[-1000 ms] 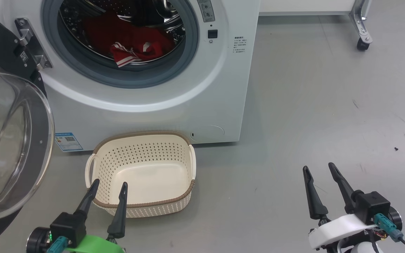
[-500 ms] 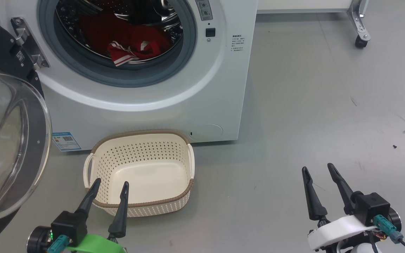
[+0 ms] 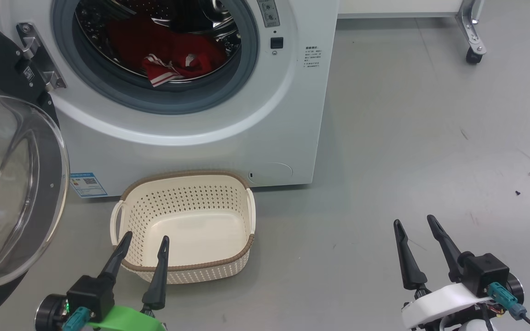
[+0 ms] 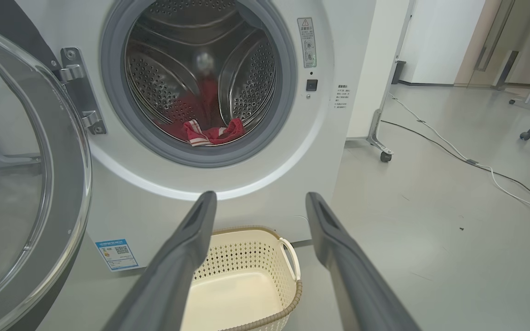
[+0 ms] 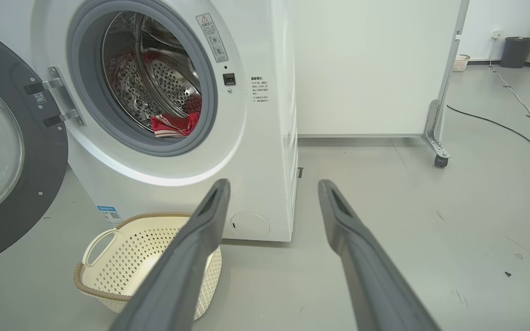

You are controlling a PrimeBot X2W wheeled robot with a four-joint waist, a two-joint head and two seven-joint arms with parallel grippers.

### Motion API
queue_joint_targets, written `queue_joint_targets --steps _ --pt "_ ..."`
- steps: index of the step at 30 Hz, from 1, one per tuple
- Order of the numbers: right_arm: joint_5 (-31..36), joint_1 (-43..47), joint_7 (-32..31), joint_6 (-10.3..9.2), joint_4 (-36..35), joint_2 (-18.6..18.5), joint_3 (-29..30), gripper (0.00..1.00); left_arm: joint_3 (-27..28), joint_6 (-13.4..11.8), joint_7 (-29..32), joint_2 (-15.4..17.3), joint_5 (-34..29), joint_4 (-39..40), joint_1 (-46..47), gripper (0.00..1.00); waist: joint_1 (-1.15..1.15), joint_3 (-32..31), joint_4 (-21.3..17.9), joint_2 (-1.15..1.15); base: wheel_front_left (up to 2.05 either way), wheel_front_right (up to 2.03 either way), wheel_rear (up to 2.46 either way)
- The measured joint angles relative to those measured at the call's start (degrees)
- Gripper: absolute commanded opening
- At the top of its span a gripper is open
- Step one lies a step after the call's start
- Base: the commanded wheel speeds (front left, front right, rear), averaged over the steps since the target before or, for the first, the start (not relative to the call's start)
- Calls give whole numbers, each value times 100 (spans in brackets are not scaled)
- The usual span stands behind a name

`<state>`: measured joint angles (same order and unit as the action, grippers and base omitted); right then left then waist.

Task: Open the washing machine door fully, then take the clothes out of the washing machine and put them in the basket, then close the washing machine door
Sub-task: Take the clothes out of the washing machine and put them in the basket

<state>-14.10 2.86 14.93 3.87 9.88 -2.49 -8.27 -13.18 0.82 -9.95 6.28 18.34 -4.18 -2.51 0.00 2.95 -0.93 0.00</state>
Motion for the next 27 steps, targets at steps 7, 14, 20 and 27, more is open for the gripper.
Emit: queue_joint_targets --steps 7,14,20,27 --pt "0 2 0 -1 -18 0 -18 100 -2 -56 5 1 -37 41 -4 100 0 11 3 0 22 -22 0" --pt "0 2 0 -3 -33 0 -24 100 -8 -59 5 1 -37 88 -5 100 0 34 6 0 51 -51 0" --pt "0 2 0 -5 -69 1 -32 100 -9 -105 5 1 -38 104 -6 100 0 51 5 0 78 -78 0" --pt "0 2 0 -5 -92 1 -33 100 -60 -102 4 1 -40 141 -6 100 0 83 7 0 99 -99 0"
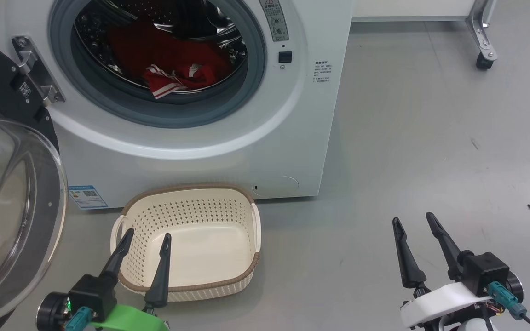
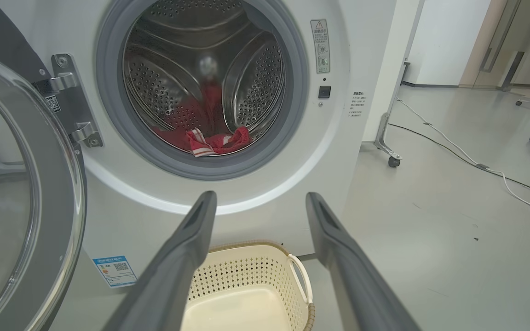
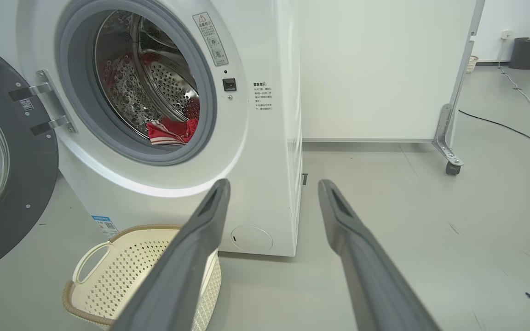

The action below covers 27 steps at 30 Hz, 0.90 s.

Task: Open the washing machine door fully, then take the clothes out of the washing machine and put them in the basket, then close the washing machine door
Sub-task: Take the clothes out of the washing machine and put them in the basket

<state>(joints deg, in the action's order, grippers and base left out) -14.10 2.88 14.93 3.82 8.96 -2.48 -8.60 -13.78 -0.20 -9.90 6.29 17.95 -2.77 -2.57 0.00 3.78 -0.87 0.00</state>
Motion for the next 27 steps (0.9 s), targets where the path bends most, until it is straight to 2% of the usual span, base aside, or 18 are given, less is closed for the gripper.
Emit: queue_joint_targets --steps 13,27 --pt "1 -2 0 0 -1 0 9 100 11 -11 -24 2 -129 57 0 100 0 21 28 0 67 -67 0" --pt "2 -3 0 0 1 0 16 100 18 -60 -24 1 -133 60 0 100 0 36 56 0 14 -14 0"
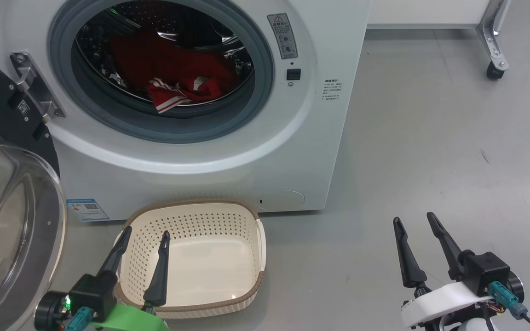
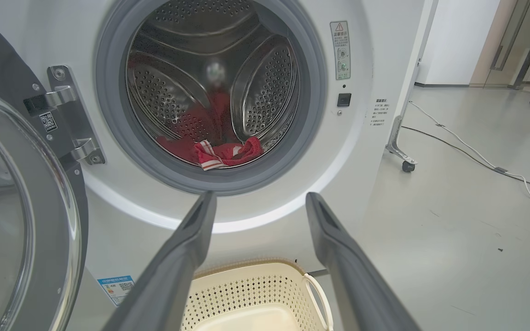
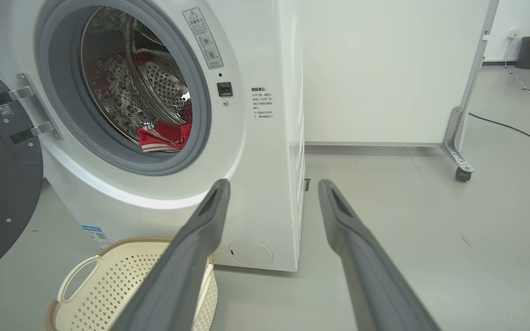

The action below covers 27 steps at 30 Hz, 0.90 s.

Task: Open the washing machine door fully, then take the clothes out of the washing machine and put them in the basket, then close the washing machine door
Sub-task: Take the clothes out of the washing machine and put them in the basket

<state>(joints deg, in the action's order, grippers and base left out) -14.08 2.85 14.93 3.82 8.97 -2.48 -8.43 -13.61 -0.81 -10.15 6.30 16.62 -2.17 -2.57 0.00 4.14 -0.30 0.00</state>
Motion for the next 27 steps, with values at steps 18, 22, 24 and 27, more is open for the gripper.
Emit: queue_joint_targets --steps 18,22,24,27 --pt "16 -4 0 0 -36 0 13 100 -41 -46 2 -9 0 59 0 100 0 104 94 0 0 0 0" --pt "38 -25 0 0 -107 0 12 100 -65 -47 58 -19 1 64 3 100 0 216 113 0 0 0 0" --pt "49 -62 0 0 -134 0 11 100 -96 -46 70 -19 1 64 17 100 0 290 121 0 0 0 0" --pt "53 -151 0 0 -194 0 -5 100 -140 -31 130 -21 3 48 103 100 0 471 132 0 0 0 0"
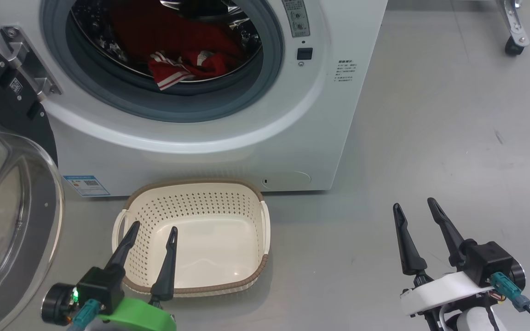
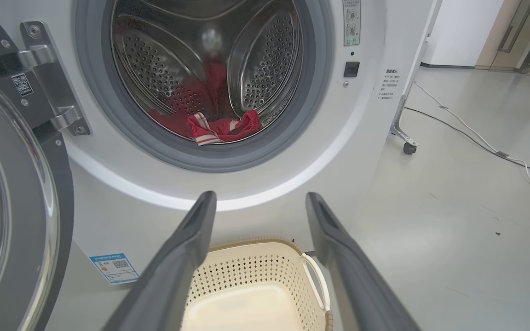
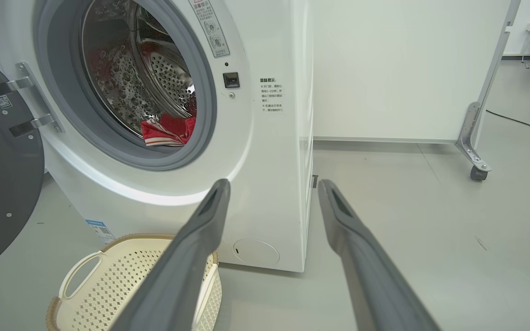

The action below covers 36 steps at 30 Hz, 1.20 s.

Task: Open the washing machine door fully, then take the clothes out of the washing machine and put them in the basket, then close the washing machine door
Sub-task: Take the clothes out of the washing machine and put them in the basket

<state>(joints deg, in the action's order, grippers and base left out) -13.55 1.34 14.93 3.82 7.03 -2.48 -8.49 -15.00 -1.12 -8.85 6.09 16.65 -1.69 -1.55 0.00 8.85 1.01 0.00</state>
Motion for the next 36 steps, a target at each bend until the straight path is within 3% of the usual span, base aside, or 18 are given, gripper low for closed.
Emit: queue_joint_targets --steps 15,22,36 --pt "12 -546 0 5 -265 -4 -236 100 143 153 360 -2 213 -595 1278 100 0 919 -149 0 0 0 0" --pt "-63 -894 0 -3 -404 -11 -381 100 359 352 593 -16 499 -893 2218 100 0 1448 -361 0 0 0 0" --pt "-498 -1578 0 -189 -546 -23 -673 100 747 577 1361 494 779 -1429 4096 100 0 2453 -967 0 0 0 0"
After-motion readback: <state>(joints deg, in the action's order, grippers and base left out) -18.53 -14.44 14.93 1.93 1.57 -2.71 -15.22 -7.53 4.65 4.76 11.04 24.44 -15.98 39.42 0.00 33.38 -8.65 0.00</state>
